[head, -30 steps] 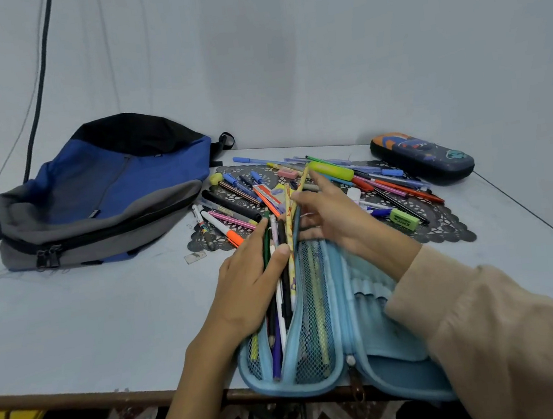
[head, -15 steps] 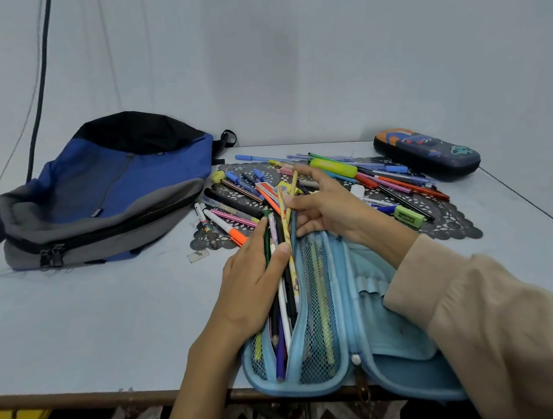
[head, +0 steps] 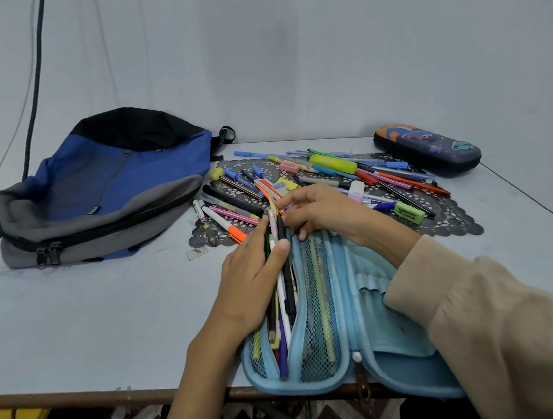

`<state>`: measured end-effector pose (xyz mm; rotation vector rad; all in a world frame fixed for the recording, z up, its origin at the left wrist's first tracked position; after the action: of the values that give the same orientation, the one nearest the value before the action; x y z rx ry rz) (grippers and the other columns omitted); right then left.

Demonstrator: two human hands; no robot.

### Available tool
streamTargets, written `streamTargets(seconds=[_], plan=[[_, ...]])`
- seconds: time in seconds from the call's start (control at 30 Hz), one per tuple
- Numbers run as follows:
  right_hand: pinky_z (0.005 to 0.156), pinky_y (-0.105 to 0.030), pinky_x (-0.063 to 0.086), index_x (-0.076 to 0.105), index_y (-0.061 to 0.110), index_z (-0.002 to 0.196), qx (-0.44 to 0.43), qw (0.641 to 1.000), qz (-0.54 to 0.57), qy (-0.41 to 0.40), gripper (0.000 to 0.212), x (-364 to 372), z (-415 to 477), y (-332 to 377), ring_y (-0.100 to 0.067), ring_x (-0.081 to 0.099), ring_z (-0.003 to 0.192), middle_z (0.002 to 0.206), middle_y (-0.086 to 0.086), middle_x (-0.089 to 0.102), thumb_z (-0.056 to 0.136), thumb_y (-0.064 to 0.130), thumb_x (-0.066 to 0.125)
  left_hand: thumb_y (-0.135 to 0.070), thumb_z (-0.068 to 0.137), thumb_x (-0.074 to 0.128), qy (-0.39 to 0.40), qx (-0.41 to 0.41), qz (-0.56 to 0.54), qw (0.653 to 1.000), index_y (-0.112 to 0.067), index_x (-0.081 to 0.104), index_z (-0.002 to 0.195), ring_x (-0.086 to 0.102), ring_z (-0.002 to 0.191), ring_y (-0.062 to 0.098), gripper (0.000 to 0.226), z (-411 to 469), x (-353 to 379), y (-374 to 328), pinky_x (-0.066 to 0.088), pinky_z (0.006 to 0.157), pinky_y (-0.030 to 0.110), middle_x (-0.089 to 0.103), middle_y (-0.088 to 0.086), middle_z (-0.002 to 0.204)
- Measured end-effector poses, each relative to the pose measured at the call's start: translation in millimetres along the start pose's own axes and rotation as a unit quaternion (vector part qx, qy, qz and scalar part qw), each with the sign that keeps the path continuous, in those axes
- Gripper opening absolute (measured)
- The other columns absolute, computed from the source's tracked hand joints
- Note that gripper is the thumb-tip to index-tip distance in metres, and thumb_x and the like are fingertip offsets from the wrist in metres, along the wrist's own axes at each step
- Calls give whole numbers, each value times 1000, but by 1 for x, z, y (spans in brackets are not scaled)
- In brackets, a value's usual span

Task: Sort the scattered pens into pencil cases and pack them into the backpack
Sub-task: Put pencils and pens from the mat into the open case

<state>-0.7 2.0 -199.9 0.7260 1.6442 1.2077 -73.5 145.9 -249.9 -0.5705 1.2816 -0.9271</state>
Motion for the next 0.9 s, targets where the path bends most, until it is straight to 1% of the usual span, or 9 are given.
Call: streamTargets(seconds=[0.2, 0.3, 0.37, 0.43, 0.5, 0.57, 0.63, 0.73, 0.9], plan=[[58, -23, 55, 74, 14, 94, -38, 997, -67, -26, 20, 5, -2, 4, -23, 62, 68, 94, -17, 72, 87, 0, 62, -65, 88, 28, 0, -1, 7, 1000, -33, 19, 154, 27, 143, 8, 73, -1, 0, -1, 22, 118, 44, 31, -9, 156], [68, -36, 57, 72, 10, 108, -47, 988, -139, -44, 23, 3, -2, 4, -32, 67, 72, 98, -12, 72, 88, 3, 62, -68, 87, 28, 3, 5, 8, 1000, -33, 17, 155, 26, 144, 9, 77, -1, 0, -2, 22, 118, 44, 30, -9, 157], [68, -28, 57, 68, 11, 116, -72, 979, -180, -63, 31, 0, -8, 8, -22, 67, 74, 107, -5, 68, 87, 2, 64, -61, 89, 31, 3, 9, 4, 1000, -31, 16, 155, 23, 145, 8, 74, -2, 0, -2, 21, 119, 44, 27, -9, 158], [70, -22, 52, 71, 16, 103, -125, 958, -245, -83, 25, -5, -18, 15, -15, 65, 87, 107, 0, 66, 82, 2, 68, -58, 90, 34, 2, 17, -2, 1000, -29, 19, 155, 24, 145, 7, 73, -2, 0, -2, 22, 118, 44, 28, -10, 158], [74, -25, 49, 73, 21, 84, -155, 949, -271, -38, 18, -7, -28, 17, -15, 63, 91, 101, 1, 66, 77, 4, 73, -61, 90, 33, 2, 27, -5, 1000, -29, 21, 154, 26, 144, 7, 73, -1, 1, -1, 24, 117, 44, 31, -10, 157], [73, -13, 42, 74, 24, 79, -167, 941, -291, 47, 19, -4, -37, 15, -10, 58, 92, 102, 1, 63, 77, 5, 76, -64, 89, 31, 0, 26, -9, 1000, -30, 22, 154, 27, 143, 6, 74, 0, 2, 2, 25, 117, 44, 32, -11, 156], [76, -10, 38, 76, 24, 83, -183, 928, -310, 93, 19, -2, -44, 11, -5, 55, 95, 105, 2, 59, 78, 6, 75, -66, 87, 30, -3, 21, -14, 1000, -30, 21, 154, 25, 144, 5, 76, 0, 2, 2, 23, 118, 44, 29, -12, 157], [87, -19, 42, 78, 21, 90, -205, 922, -312, 104, 19, -3, -47, 9, -8, 55, 99, 105, 2, 59, 79, 6, 75, -62, 90, 33, -3, 16, -22, 1000, -33, 19, 153, 20, 145, 2, 71, -1, 1, -1, 19, 120, 40, 22, -15, 158], [88, -25, 44, 78, 19, 95, -245, 913, -299, 132, 19, -1, -58, 11, -9, 58, 96, 100, 4, 63, 79, 9, 77, -51, 88, 35, 8, 13, -31, 999, -36, 22, 152, 21, 143, -1, 66, -2, 0, -7, 18, 120, 34, 25, -18, 156]])
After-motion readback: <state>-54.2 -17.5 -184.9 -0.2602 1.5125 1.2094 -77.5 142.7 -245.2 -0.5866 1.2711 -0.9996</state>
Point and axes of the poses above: each hand's wrist, its own z-axis towards the middle knuckle, its own x-axis out of the palm, y = z × x, the point moved 3 cm from there along z, towards the middle knuckle
